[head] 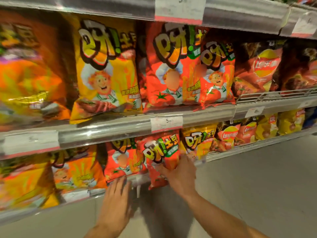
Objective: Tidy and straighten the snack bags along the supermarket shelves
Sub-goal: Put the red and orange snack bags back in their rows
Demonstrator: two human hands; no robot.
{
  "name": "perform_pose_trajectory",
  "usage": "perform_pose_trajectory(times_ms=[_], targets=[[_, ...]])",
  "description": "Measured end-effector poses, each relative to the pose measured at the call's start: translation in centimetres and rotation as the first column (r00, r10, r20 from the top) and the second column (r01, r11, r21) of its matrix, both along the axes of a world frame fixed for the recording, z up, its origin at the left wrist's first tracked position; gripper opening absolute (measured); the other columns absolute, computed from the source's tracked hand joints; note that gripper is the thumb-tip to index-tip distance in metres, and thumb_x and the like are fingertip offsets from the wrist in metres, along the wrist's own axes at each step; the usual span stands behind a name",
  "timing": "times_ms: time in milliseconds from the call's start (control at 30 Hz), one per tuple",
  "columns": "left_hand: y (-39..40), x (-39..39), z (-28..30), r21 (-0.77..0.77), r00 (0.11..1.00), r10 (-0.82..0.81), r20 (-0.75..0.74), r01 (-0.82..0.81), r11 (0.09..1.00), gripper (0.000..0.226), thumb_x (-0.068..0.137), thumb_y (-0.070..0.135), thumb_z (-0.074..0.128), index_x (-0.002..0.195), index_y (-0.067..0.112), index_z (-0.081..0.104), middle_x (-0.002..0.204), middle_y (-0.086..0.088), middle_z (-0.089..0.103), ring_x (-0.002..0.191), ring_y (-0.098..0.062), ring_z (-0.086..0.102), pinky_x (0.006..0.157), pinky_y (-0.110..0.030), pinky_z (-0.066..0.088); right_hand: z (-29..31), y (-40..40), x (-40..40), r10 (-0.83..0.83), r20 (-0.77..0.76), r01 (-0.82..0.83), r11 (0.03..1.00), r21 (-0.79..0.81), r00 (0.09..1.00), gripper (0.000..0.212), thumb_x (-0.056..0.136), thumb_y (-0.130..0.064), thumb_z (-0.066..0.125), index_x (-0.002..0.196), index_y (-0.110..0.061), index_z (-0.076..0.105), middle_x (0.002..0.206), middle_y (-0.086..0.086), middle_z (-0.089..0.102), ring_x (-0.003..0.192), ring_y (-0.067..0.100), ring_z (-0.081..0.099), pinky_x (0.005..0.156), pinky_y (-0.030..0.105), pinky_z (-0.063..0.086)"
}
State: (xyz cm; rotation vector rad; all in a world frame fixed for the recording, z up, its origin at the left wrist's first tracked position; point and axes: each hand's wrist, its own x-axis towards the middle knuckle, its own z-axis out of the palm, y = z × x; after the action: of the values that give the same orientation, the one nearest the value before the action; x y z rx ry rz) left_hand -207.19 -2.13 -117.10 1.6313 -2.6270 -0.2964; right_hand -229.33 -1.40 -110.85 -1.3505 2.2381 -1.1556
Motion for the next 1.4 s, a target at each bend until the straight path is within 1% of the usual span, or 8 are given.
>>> perform_pose_trajectory(times_ms=[133, 233, 500, 833, 1067, 1167, 1300, 1400], targets=[[0.0, 0.6, 0.3, -0.001, 0.993, -0.061, 0.097, 0.061, 0.998, 0.086, 0.093, 0.052, 0.052, 0.158, 0.014, 0.011, 0.166, -0.009, -0.006, 0.153, -0.031, -0.004, 0.124, -0.042, 0.001, -0.5, -3.7, 1.0, -0.139, 0.083, 0.151, 0.973, -0.175, 0.987, 0.092, 0.057, -0.059, 0.091, 0.129, -0.011, 0.059, 0.113, 0.009, 0.065, 0.107, 0.029, 0.057, 0.089, 0.046, 0.05], [-0.4, 0.6, 0.7, 0.052, 0.995, -0.057, 0.082, 0.053, 0.997, 0.089, 0.094, 0.054, 0.051, 0.158, 0.017, 0.002, 0.165, -0.004, -0.016, 0.152, -0.027, -0.014, 0.124, -0.04, -0.005, -1.3, -4.8, 0.4, -0.14, 0.177, 0.18, 0.956, -0.232, 0.974, 0.094, 0.061, -0.052, 0.092, 0.134, -0.005, 0.056, 0.117, 0.015, 0.061, 0.11, 0.033, 0.054, 0.092, 0.052, 0.048], [-0.4, 0.7, 1.4, 0.136, 0.985, -0.07, 0.159, 0.049, 0.99, 0.094, 0.091, 0.05, 0.056, 0.159, 0.015, 0.001, 0.164, -0.006, -0.02, 0.15, -0.029, -0.02, 0.12, -0.041, -0.01, -4.5, -5.6, -0.8, 0.181, 0.367, -0.082, 0.96, -0.268, 0.912, 0.064, 0.064, -0.018, 0.095, 0.117, -0.015, 0.059, 0.112, 0.015, 0.066, 0.105, 0.034, 0.066, 0.085, 0.057, 0.057], [-0.8, 0.9, 3.2, 0.197, 0.959, -0.137, 0.25, 0.088, 0.976, 0.089, 0.09, 0.051, 0.057, 0.155, 0.008, 0.016, 0.165, -0.009, -0.014, 0.151, -0.033, -0.015, 0.121, -0.044, -0.007, -4.6, -6.6, -2.6, 0.31, 0.456, -0.215, 0.944, -0.249, 0.834, 0.063, 0.064, -0.014, 0.097, 0.112, -0.032, 0.061, 0.105, 0.001, 0.075, 0.097, 0.021, 0.074, 0.082, 0.046, 0.063], [-0.6, 1.4, 3.2, 0.192, 0.944, -0.15, 0.294, 0.095, 0.977, 0.084, 0.09, 0.05, 0.057, 0.152, 0.006, 0.022, 0.165, -0.011, -0.013, 0.151, -0.036, -0.013, 0.123, -0.051, -0.004, -5.0, -6.6, -2.5, 0.316, 0.438, -0.234, 0.944, -0.232, 0.841, 0.065, 0.065, -0.007, 0.095, 0.119, -0.015, 0.059, 0.107, 0.0, 0.076, 0.104, 0.019, 0.073, 0.083, 0.032, 0.061], [-0.9, 1.8, 3.1, 0.2, 0.952, -0.149, 0.268, 0.097, 0.975, 0.084, 0.091, 0.05, 0.057, 0.153, 0.007, 0.021, 0.165, -0.01, -0.014, 0.151, -0.034, -0.012, 0.123, -0.049, -0.002, -4.3, -5.7, -1.8, 0.291, 0.319, -0.218, 0.945, -0.244, 0.902, 0.069, 0.065, -0.01, 0.095, 0.123, -0.017, 0.057, 0.109, -0.005, 0.073, 0.101, 0.014, 0.07, 0.08, 0.011, 0.052], [-0.6, 3.3, 3.5, 0.176, 0.974, -0.146, 0.174, 0.115, 0.978, 0.083, 0.091, 0.045, 0.058, 0.154, 0.005, 0.021, 0.165, -0.009, -0.013, 0.152, -0.03, -0.011, 0.124, -0.043, 0.002, -4.2, -4.0, -0.5, 0.149, 0.134, -0.11, 0.959, -0.26, 0.98, 0.073, 0.064, -0.023, 0.097, 0.125, -0.011, 0.059, 0.112, 0.005, 0.069, 0.103, 0.021, 0.066, 0.093, 0.039, 0.054], [0.5, 5.3, 3.4, 0.248, 0.98, -0.181, -0.081, 0.195, 0.949, 0.084, 0.086, 0.035, 0.07, 0.154, 0.012, 0.026, 0.163, -0.007, 0.018, 0.15, -0.024, 0.019, 0.123, -0.035, 0.016, -3.7, -2.5, -0.4, 0.097, 0.197, -0.06, 0.981, -0.184, 0.976, 0.082, 0.067, -0.034, 0.095, 0.137, -0.026, 0.053, 0.122, -0.013, 0.058, 0.108, -0.001, 0.051, 0.097, 0.035, 0.044]])
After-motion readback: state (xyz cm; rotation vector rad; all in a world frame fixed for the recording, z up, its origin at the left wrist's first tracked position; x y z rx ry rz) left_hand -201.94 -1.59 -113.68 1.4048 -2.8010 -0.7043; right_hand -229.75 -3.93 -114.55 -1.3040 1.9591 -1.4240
